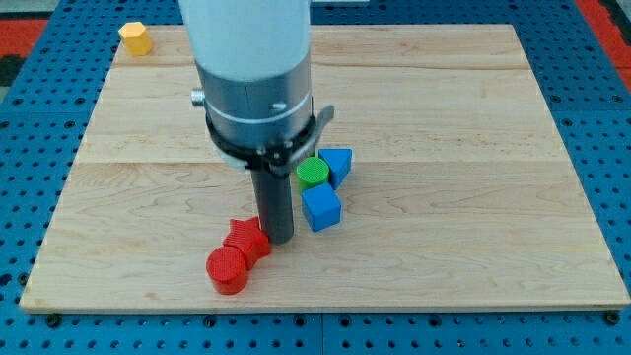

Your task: Separate red star from the red circle

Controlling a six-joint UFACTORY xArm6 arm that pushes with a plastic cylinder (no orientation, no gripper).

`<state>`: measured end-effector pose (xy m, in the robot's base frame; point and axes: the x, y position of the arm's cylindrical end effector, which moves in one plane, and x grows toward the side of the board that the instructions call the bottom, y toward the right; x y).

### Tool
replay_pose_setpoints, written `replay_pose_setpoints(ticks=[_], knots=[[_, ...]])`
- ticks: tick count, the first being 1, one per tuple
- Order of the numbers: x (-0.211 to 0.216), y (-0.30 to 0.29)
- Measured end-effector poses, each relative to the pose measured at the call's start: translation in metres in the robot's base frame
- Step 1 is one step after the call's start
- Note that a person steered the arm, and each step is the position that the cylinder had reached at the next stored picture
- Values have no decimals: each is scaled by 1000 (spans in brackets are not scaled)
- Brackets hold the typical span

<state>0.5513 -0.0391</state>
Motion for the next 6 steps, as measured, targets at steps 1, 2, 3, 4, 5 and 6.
replay_pose_setpoints(ticks=[1, 2, 3, 4, 5, 6], knots=[[6, 27], [-10, 33], [-30, 38], [-5, 46], [41, 19], [-1, -39]])
